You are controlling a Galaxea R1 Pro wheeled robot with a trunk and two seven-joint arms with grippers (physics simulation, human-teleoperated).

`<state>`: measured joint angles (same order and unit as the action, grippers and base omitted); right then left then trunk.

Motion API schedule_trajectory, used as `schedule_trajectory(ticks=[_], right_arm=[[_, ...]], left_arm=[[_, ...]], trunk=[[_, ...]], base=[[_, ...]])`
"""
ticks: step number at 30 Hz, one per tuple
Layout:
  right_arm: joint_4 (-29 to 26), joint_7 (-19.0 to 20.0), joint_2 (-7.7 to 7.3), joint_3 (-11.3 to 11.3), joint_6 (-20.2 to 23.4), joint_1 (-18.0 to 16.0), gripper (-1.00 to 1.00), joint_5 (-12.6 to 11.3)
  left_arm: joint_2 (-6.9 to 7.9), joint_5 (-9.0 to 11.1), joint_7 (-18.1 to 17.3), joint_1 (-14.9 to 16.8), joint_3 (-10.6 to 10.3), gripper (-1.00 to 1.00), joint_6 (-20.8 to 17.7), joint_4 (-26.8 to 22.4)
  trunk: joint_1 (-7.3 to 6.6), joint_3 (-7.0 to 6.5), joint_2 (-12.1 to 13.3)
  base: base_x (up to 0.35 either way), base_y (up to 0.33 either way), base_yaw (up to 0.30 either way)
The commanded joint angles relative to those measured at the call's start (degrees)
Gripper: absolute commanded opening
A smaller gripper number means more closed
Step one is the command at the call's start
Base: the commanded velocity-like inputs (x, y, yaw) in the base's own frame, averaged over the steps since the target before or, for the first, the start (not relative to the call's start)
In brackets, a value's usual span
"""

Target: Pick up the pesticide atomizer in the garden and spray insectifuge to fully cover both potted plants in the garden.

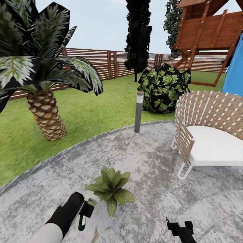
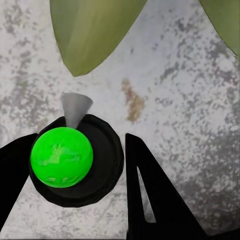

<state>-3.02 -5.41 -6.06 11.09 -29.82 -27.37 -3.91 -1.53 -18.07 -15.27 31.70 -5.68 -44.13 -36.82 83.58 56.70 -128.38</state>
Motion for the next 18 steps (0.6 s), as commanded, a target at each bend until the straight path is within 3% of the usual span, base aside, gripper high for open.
schedule_trajectory(ticks=[1, 5, 11, 14, 18], right_arm=[[0.03, -0.18, -0.01, 0.51, -0.15, -0.04, 1.00, -0.40], [0.03, -0.13, 0.04, 0.51, -0.15, -0.04, 1.00, -0.40], [0.03, -0.13, 0.08, 0.51, -0.15, -0.05, 1.00, -0.40], [0.03, -0.13, 0.08, 0.51, -0.15, -0.05, 1.00, -0.40], [0.03, -0.13, 0.08, 0.51, -0.15, -0.03, 1.00, -0.40]], left_arm=[[0.02, -0.59, -0.46, -0.03, -0.03, -1.00, -0.01, -0.19], [-0.01, -0.49, -0.46, -0.05, -0.09, -1.00, 0.09, -0.47], [-0.19, -0.49, -0.45, -0.05, -0.05, -1.00, 0.04, -0.62], [-0.39, -0.55, -0.39, -0.07, -0.03, -1.00, 0.01, -0.62], [-0.41, -0.69, -0.29, -0.13, -0.14, -1.00, -0.18, -0.15]], trunk=[[-0.03, 0.05, -0.02], [-0.03, 0.05, -0.02], [-0.03, 0.05, -0.02], [-0.03, 0.05, -0.02], [-0.03, 0.05, -0.02]], base=[[-0.236, 0.144, 0.000], [-0.271, 0.179, -0.042], [-0.249, 0.230, -0.243], [-0.077, 0.270, -0.262], [-0.009, 0.062, -0.263]])
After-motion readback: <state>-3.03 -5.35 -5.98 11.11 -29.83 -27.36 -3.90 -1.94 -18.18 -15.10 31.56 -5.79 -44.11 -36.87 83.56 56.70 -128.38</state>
